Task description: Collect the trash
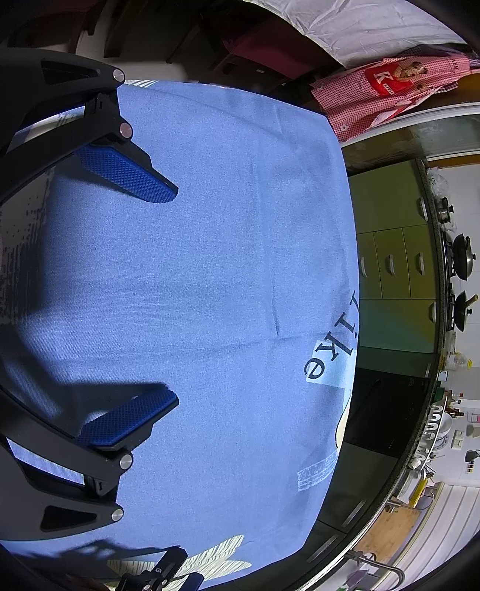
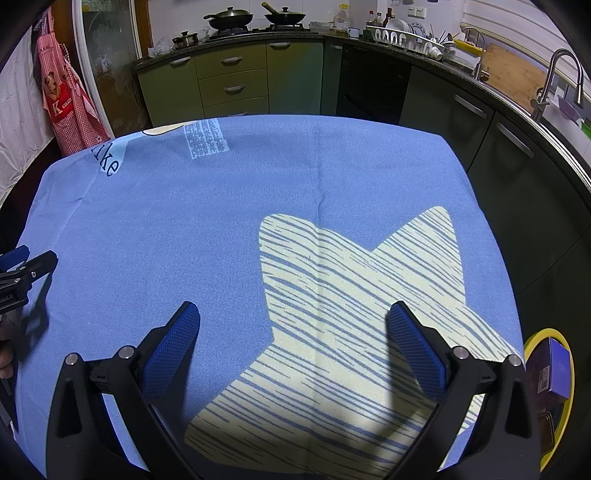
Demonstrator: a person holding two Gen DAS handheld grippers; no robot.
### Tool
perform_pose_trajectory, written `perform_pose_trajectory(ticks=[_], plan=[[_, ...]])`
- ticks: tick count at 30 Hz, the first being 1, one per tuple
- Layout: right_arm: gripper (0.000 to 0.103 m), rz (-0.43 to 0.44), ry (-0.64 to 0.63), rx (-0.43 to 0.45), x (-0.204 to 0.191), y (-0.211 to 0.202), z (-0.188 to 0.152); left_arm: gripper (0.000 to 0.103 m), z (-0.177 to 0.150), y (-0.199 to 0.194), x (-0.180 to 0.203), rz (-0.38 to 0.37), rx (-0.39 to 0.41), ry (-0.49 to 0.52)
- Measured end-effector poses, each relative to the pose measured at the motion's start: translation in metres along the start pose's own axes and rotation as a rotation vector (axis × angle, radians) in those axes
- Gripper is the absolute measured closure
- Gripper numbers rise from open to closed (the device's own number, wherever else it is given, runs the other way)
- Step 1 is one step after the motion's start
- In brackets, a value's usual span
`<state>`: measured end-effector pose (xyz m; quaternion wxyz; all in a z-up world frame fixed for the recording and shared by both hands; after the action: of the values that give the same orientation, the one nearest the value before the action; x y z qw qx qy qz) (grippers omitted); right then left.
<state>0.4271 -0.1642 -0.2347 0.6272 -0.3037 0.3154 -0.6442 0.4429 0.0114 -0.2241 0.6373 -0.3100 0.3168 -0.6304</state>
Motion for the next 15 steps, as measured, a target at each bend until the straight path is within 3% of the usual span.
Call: perform_pose_trajectory(ticks=[15], plan=[[0.005, 0.000, 0.000, 0.000, -0.0027, -0.0003, -0.0009, 0.003, -0.0025, -0.0015, -0.0005, 0.003, -0.001, 0.007]])
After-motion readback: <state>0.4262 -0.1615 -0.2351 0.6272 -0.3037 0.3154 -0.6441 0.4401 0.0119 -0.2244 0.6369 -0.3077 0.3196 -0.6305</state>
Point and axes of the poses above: each gripper's, at about its wrist camera, not at the fingertips, and y roughly the way its jaws point, x to its right, z to its top, the point moved 9 cm from there along y, roughly the way its jaws point, and after that the axes turned 3 degrees about x, right-handed, at the moved point
